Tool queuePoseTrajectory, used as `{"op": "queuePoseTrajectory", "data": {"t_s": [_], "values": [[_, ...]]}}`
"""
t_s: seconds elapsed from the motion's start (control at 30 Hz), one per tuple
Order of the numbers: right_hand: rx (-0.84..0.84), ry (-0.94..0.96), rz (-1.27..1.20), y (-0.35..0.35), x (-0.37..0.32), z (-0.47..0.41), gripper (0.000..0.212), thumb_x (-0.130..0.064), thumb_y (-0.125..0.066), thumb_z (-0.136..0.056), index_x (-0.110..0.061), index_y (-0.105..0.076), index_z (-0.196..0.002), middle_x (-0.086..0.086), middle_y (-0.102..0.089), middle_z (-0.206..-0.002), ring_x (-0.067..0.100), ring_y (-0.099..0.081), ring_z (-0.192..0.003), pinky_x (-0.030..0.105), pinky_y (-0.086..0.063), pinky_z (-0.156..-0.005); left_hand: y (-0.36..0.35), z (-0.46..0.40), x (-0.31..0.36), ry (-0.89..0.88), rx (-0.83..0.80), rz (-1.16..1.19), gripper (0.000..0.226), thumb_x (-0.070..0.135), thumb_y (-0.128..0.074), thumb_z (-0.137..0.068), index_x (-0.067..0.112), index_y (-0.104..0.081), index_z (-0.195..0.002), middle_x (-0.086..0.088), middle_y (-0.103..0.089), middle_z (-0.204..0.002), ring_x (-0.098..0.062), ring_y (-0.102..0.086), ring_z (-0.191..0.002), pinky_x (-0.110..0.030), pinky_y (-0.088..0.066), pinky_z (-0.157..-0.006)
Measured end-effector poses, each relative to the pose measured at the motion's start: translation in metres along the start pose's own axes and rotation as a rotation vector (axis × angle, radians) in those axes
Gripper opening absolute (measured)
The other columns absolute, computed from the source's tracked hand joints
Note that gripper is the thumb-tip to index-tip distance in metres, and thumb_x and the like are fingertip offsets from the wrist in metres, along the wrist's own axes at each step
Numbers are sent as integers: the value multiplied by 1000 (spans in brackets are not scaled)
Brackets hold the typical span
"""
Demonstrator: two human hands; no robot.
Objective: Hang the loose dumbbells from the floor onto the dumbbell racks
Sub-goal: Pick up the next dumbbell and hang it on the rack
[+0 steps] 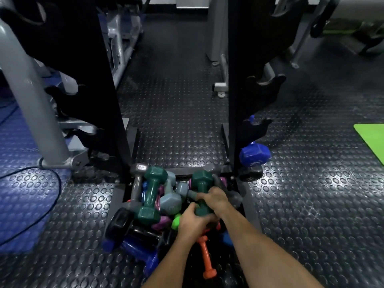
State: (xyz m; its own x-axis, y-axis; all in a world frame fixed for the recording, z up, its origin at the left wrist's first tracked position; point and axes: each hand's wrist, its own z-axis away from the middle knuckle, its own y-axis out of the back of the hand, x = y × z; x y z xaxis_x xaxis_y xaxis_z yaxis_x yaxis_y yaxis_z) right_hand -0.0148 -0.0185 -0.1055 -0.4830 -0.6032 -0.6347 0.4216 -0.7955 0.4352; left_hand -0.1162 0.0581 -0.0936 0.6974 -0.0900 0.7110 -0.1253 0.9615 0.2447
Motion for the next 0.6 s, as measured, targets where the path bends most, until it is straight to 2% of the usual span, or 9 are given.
{"op": "queuePoseTrajectory", "data": {"t_s": [0.07,0.1,0.17,0.27,0.37,0.43,0.5,0.57,0.6], "values": [[19,-31,-135,0,-5,3,26,-27,-86,-76,-10,-67,-71,5,-66,-68,21,-64,-63,34,-57,-68,15,1,6,-41,-53,26,47,29,-91,-69,18,-67,-108,7,-79,-81,-4,-73,-66,-27,-59,-53],[15,-50,-204,1,-7,6,23,-23,-85,-78,-10,-68,-71,5,-66,-67,19,-63,-58,34,-57,-62,23,2,12,-54,-86,32,50,31,-91,-68,19,-68,-110,6,-80,-87,-6,-75,-74,-27,-60,-58],[11,-98,-396,5,-14,11,17,-17,-85,-77,-6,-73,-80,6,-70,-67,17,-65,-55,28,-54,-51,36,3,28,-71,-129,27,48,30,-92,-66,24,-70,-108,2,-80,-97,-17,-77,-91,-33,-63,-72],[31,-168,-748,12,-20,17,33,-8,-84,-74,7,-72,-101,12,-70,-67,27,-66,-60,31,-53,-55,54,0,55,-153,-162,13,34,14,-91,-67,19,-72,-94,-5,-79,-88,-23,-75,-82,-34,-57,-72],[50,-216,-954,24,-23,27,28,-14,-82,-78,3,-69,-96,8,-63,-55,26,-60,-53,31,-51,-50,65,0,87,-228,-203,-51,43,12,-89,-59,8,-69,-97,-7,-74,-83,-18,-69,-77,-31,-51,-73],[38,-213,-1093,35,-24,34,26,-18,-80,-79,-1,-70,-96,11,-68,-65,24,-62,-50,29,-51,-47,66,-2,106,-267,-214,-103,51,15,-91,-58,15,-69,-103,3,-76,-87,-13,-70,-83,-27,-52,-78],[78,-223,-1240,46,-23,38,23,-19,-78,-82,-3,-69,-95,13,-69,-75,23,-63,-51,25,-50,-43,61,-3,118,-288,-206,-88,72,29,-97,-47,26,-66,-112,7,-77,-100,-13,-72,-96,-32,-55,-87],[181,-224,-1318,60,-22,44,20,-18,-78,-83,-3,-67,-92,13,-67,-75,23,-60,-52,22,-48,-39,48,1,128,-304,-201,-68,84,36,-101,-42,24,-63,-116,6,-75,-106,-12,-73,-98,-32,-56,-86],[248,-217,-1343,68,-22,48,19,-16,-77,-84,-3,-66,-90,13,-66,-75,24,-60,-54,22,-48,-37,40,2,132,-310,-218,-48,80,33,-102,-46,20,-64,-115,4,-76,-104,-11,-75,-95,-30,-58,-84]]}}
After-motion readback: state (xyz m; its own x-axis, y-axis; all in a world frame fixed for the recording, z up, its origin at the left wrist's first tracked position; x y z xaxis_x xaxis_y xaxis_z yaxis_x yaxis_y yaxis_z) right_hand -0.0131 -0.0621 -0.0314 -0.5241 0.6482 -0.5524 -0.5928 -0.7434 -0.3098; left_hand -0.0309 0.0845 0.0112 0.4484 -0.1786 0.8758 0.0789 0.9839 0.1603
